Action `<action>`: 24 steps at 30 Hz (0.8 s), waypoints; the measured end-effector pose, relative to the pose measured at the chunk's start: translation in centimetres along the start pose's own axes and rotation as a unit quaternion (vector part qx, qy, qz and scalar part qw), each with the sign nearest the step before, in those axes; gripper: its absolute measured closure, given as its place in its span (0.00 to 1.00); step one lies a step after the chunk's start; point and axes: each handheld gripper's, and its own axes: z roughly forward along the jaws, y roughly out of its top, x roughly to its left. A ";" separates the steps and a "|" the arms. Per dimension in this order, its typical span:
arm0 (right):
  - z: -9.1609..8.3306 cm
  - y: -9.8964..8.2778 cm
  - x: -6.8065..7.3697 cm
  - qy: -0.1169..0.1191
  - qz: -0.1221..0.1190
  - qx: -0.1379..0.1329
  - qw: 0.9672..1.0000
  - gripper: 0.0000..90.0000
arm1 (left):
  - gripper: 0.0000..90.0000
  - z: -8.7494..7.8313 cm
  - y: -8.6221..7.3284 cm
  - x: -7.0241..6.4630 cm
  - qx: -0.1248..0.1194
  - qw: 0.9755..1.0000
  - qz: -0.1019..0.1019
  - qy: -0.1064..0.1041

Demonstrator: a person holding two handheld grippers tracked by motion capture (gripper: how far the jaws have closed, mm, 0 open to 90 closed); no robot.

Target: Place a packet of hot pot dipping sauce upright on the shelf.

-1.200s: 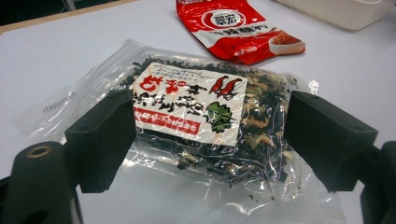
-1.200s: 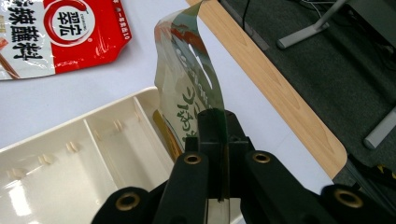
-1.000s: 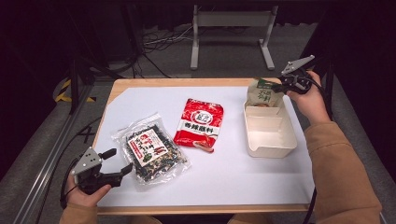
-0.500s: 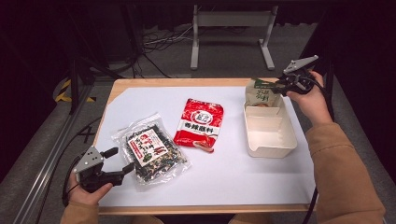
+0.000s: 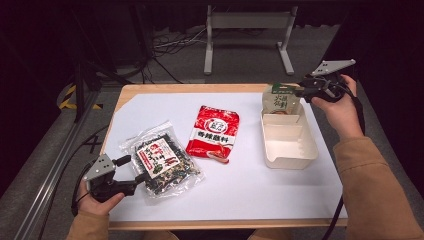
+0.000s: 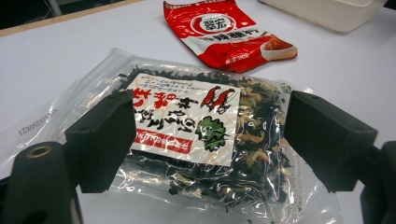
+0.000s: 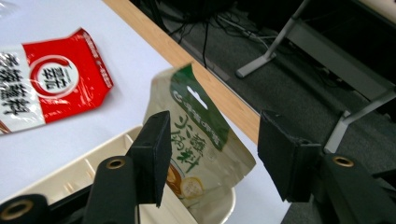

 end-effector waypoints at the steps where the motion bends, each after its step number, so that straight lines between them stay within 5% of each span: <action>1: -0.4 0.1 0.3 0.001 0.003 -0.007 1.000 0.48 | 0.20 0.1 0.0 0.0 0.000 1.000 0.001 -0.001; 11: -2.3 1.0 3.0 0.024 0.056 -0.051 0.997 0.43 | 0.20 0.3 0.2 0.0 0.000 1.000 0.001 -0.004; 16: -2.5 1.5 4.7 0.040 0.069 -0.052 0.995 0.43 | 0.20 0.4 0.2 0.0 0.000 1.000 0.001 -0.005; 24: -1.9 2.1 6.9 0.087 0.116 -0.059 0.988 0.44 | 0.20 0.3 0.2 0.1 -0.002 1.000 0.000 -0.004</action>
